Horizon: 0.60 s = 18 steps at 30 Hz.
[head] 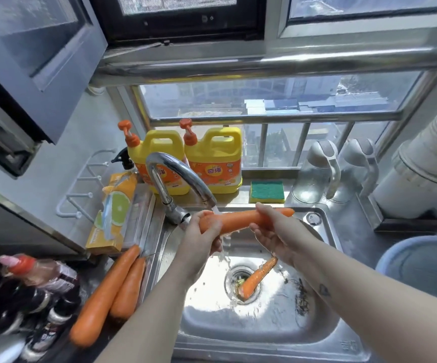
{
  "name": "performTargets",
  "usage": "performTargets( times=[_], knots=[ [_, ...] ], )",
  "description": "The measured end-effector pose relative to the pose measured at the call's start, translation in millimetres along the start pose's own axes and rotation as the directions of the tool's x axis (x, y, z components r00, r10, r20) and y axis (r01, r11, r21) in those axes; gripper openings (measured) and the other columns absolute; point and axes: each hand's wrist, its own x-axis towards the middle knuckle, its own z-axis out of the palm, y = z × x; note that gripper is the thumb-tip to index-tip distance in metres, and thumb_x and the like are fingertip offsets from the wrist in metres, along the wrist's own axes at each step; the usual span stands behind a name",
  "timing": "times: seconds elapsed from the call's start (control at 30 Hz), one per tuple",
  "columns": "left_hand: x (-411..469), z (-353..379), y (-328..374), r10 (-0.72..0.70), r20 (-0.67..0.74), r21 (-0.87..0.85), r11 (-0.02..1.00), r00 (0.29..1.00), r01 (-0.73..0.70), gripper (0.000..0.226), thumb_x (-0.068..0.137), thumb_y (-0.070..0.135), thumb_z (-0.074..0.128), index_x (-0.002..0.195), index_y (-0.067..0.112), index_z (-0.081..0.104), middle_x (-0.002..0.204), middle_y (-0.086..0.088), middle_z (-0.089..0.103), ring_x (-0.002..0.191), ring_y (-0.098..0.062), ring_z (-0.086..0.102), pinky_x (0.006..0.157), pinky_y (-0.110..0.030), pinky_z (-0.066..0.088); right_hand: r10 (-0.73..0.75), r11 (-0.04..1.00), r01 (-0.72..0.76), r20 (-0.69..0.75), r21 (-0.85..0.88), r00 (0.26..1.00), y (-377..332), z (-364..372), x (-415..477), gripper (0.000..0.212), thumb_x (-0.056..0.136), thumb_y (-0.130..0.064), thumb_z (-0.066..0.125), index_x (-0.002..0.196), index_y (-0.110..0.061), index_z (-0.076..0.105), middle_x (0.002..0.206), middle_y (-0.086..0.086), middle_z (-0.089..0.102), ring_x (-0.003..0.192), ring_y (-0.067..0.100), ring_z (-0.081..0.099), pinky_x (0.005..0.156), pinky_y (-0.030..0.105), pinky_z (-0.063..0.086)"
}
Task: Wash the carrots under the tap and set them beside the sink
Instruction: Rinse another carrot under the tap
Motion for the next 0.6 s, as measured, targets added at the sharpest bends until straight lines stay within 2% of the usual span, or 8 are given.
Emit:
performTargets(
  times=[0.1,0.23,0.37,0.43,0.47,0.53,0.57,0.6],
  knots=[
    [10.9,12.8,-0.3,0.055,-0.183,0.037,0.998,0.982,-0.049,0.028,0.1,0.028,0.061,0.124,0.014,0.055,0.09,-0.012,0.059,0.057,-0.014,0.051,0.049,-0.022,0.043,-0.04,0.999,0.039,0.045,0.009,0.998,-2.6,2.3,-1.9,0.027,0.089,-0.015,0.075,0.101,0.002,0.058,0.076,0.016,0.067,0.062,0.021,0.067,0.053,0.024,0.06],
    [22.0,23.7,-4.2,0.05,-0.331,0.097,0.995,0.942,-0.019,0.016,0.102,0.025,0.049,0.102,0.015,0.062,0.091,-0.015,0.061,0.069,-0.023,0.053,0.051,-0.026,0.04,-0.058,0.997,0.062,0.09,-0.041,0.994,-2.1,-5.6,-1.8,0.022,0.088,-0.013,0.075,0.099,0.002,0.062,0.076,0.016,0.068,0.064,0.023,0.067,0.054,0.024,0.059],
    [20.7,17.6,-12.3,-0.05,-0.27,0.034,0.997,0.961,0.062,0.03,0.109,0.026,0.035,0.109,0.008,0.059,0.083,-0.018,0.057,0.055,-0.019,0.05,0.046,-0.024,0.038,-0.016,0.962,0.057,0.15,-0.268,0.989,-16.6,-21.1,2.9,0.034,0.076,-0.022,0.083,0.1,-0.005,0.067,0.083,0.013,0.073,0.067,0.02,0.071,0.058,0.024,0.058],
    [18.5,14.1,-10.5,-0.079,-0.202,0.024,0.996,0.976,0.086,0.031,0.11,0.029,0.034,0.109,0.01,0.058,0.08,-0.018,0.057,0.051,-0.017,0.05,0.047,-0.027,0.039,-0.053,0.905,0.123,0.18,-0.407,0.982,-25.4,-28.3,6.5,0.047,0.06,-0.033,0.088,0.097,-0.008,0.071,0.082,0.009,0.07,0.065,0.017,0.065,0.061,0.024,0.056],
    [16.5,13.6,-7.8,-0.094,-0.173,0.009,0.995,0.98,0.097,0.03,0.11,0.03,0.033,0.11,0.011,0.057,0.079,-0.017,0.057,0.05,-0.016,0.05,0.047,-0.027,0.039,-0.083,0.869,0.171,0.203,-0.465,0.976,-29.2,-30.9,7.3,0.046,0.057,-0.036,0.088,0.092,-0.009,0.073,0.08,0.008,0.068,0.064,0.016,0.062,0.064,0.025,0.055],
    [14.9,12.2,-4.0,-0.124,-0.125,-0.024,0.992,0.984,0.122,0.031,0.11,0.031,0.034,0.114,0.009,0.055,0.079,-0.016,0.056,0.048,-0.013,0.049,0.046,-0.024,0.038,-0.127,0.777,0.259,0.26,-0.573,0.957,-36.5,-34.8,9.5,0.036,0.064,-0.038,0.088,0.084,-0.01,0.077,0.076,0.007,0.07,0.065,0.017,0.06,0.071,0.031,0.054],
    [14.7,10.5,-2.7,-0.138,-0.106,-0.019,0.99,0.985,0.137,0.031,0.11,0.033,0.035,0.116,0.01,0.054,0.08,-0.016,0.055,0.048,-0.012,0.048,0.045,-0.023,0.038,-0.141,0.693,0.309,0.298,-0.652,0.944,-41.0,-35.9,10.2,0.034,0.068,-0.039,0.087,0.084,-0.01,0.079,0.075,0.007,0.072,0.066,0.017,0.062,0.072,0.033,0.054],
    [14.8,8.0,-1.9,-0.15,-0.088,-0.003,0.989,0.985,0.15,0.031,0.11,0.035,0.036,0.117,0.012,0.054,0.082,-0.016,0.055,0.048,-0.01,0.047,0.044,-0.021,0.038,-0.137,0.554,0.359,0.344,-0.751,0.929,-45.5,-36.7,10.4,0.035,0.072,-0.044,0.085,0.085,-0.013,0.08,0.075,0.006,0.074,0.065,0.016,0.064,0.071,0.032,0.053]
  ],
)
